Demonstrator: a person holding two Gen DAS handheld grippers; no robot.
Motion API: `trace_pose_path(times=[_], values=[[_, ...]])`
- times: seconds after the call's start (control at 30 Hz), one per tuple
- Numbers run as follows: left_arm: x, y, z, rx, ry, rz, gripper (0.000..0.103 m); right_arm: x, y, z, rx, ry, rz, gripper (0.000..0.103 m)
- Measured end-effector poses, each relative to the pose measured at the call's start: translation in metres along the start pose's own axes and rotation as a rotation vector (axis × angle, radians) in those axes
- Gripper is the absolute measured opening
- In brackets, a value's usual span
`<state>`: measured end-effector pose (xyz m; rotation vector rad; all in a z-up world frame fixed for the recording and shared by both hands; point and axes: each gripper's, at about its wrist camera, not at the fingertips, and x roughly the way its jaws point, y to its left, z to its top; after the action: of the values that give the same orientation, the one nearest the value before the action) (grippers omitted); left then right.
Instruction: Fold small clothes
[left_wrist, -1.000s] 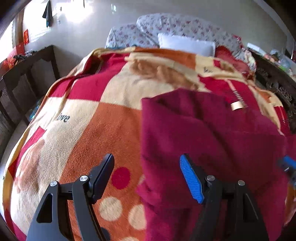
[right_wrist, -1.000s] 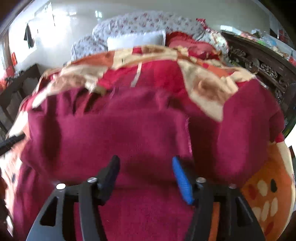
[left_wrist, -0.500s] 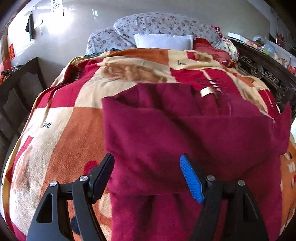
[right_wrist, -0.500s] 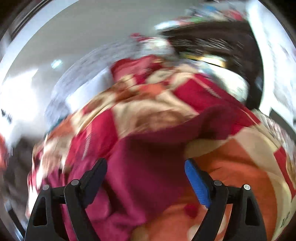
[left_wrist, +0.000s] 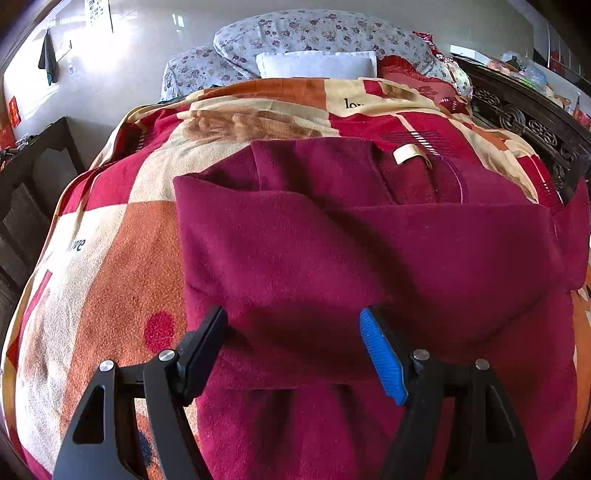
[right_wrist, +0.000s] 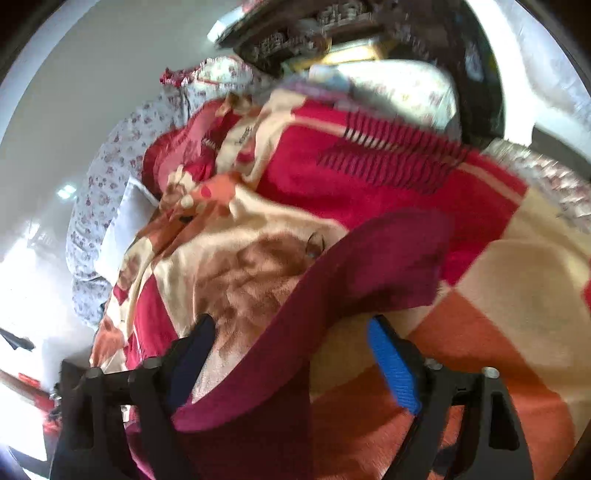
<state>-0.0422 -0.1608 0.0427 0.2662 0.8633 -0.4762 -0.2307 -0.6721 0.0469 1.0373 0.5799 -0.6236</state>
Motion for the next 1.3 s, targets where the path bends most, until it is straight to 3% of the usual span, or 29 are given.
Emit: trace_pose_path(times=[0.03, 0.07, 0.33, 0.5, 0.67, 0.87, 1.03, 1.13, 1.17, 1.23, 1.3], values=[[0.0, 0.0, 0.0, 0.0, 0.0, -0.001, 0.073, 0.001, -0.002, -0.001, -0.007, -0.004, 0.017, 0.014], [0.0, 0.0, 0.0, 0.0, 0.002, -0.001, 0.073, -0.001, -0.001, -0.002, -0.022, -0.011, 0.013, 0.008], [-0.002, 0.01, 0.0, -0.024, 0.001, -0.003, 0.073, -0.119, 0.004, -0.017, -0.253, -0.311, -0.073, 0.007], [-0.008, 0.008, -0.004, -0.04, -0.004, -0.023, 0.073, -0.165, -0.006, -0.033, -0.307, -0.365, -0.159, 0.007], [-0.02, 0.007, -0.004, -0.034, -0.023, -0.032, 0.073, -0.18, 0.022, -0.062, -0.4, -0.339, -0.087, 0.007], [-0.034, 0.022, -0.004, -0.069, -0.048, -0.036, 0.073, -0.176, 0.117, -0.117, -0.578, -0.305, 0.069, 0.007], [-0.032, 0.037, -0.006, -0.103, -0.045, -0.032, 0.073, -0.143, 0.201, -0.188, -0.682, -0.233, 0.225, 0.008], [-0.031, 0.051, -0.008, -0.141, -0.041, -0.025, 0.073, -0.098, 0.238, -0.249, -0.721, -0.165, 0.26, 0.013], [-0.031, 0.055, -0.008, -0.151, -0.041, -0.023, 0.073, -0.081, 0.245, -0.266, -0.732, -0.114, 0.277, 0.036], [-0.031, 0.063, -0.01, -0.172, -0.042, -0.013, 0.073, -0.039, 0.257, -0.308, -0.794, 0.104, 0.322, 0.073], [-0.032, 0.073, -0.011, -0.189, -0.038, -0.005, 0.073, -0.017, 0.26, -0.342, -0.875, 0.262, 0.33, 0.071]])
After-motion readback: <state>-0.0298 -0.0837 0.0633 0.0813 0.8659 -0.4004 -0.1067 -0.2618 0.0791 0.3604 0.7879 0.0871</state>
